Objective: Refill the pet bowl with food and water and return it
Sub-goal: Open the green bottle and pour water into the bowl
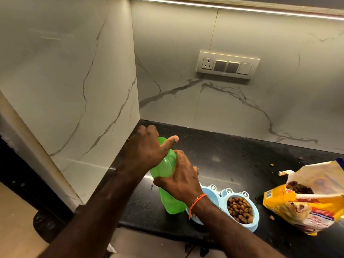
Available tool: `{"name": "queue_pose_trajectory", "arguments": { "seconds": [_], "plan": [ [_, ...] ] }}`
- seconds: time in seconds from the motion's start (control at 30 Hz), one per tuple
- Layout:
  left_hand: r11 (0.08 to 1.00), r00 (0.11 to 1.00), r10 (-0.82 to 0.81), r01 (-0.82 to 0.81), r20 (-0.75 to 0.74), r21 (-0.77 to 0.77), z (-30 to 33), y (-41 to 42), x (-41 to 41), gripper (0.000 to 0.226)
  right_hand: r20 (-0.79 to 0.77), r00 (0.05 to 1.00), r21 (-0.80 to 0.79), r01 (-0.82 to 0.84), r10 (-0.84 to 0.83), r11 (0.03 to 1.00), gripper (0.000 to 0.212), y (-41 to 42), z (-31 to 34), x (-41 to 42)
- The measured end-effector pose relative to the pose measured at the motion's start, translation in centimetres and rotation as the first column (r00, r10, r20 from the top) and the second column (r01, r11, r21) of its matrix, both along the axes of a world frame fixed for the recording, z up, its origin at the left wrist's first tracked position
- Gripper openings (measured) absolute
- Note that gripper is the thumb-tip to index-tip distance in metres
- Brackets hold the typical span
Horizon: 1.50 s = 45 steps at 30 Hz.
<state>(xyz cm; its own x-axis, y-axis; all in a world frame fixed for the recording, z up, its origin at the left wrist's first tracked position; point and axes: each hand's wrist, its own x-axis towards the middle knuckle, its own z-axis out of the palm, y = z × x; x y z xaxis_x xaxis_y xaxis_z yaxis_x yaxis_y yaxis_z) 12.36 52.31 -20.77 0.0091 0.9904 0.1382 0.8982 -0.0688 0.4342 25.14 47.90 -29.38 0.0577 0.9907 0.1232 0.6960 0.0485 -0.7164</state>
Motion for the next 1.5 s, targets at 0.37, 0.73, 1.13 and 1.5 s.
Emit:
{"name": "queue_pose_trajectory", "arguments": {
  "seconds": [0.37, 0.73, 1.13, 1.5],
  "plan": [
    [0.901, 0.915, -0.403, 0.396, -0.006, -0.178, 3.5, -0.2, -1.3, 0.042, 0.000, 0.999, -0.050, 0.038, -0.038, 0.998, 0.082, -1.0, 0.5, 1.1],
    [0.792, 0.809, -0.555, 0.585, 0.192, -0.175, 2.0, -0.6, 0.2, 0.060, -0.019, 1.000, -0.013, 0.013, -0.013, 1.000, 0.081, -1.7, 1.6, 2.1],
    [0.996, 0.990, -0.068, 0.075, -0.124, 0.051, 1.3, 0.1, 0.9, 0.077, 0.056, 0.998, -0.024, -0.020, 0.021, 1.000, 0.088, -2.5, 1.2, 2.6],
    [0.692, 0.750, -0.635, 0.658, 0.184, -0.295, 2.9, 0.0, -0.5, 0.052, 0.065, 0.998, -0.042, -0.015, 0.018, 0.999, 0.081, -3.0, 1.3, 3.5]
  ]
}}
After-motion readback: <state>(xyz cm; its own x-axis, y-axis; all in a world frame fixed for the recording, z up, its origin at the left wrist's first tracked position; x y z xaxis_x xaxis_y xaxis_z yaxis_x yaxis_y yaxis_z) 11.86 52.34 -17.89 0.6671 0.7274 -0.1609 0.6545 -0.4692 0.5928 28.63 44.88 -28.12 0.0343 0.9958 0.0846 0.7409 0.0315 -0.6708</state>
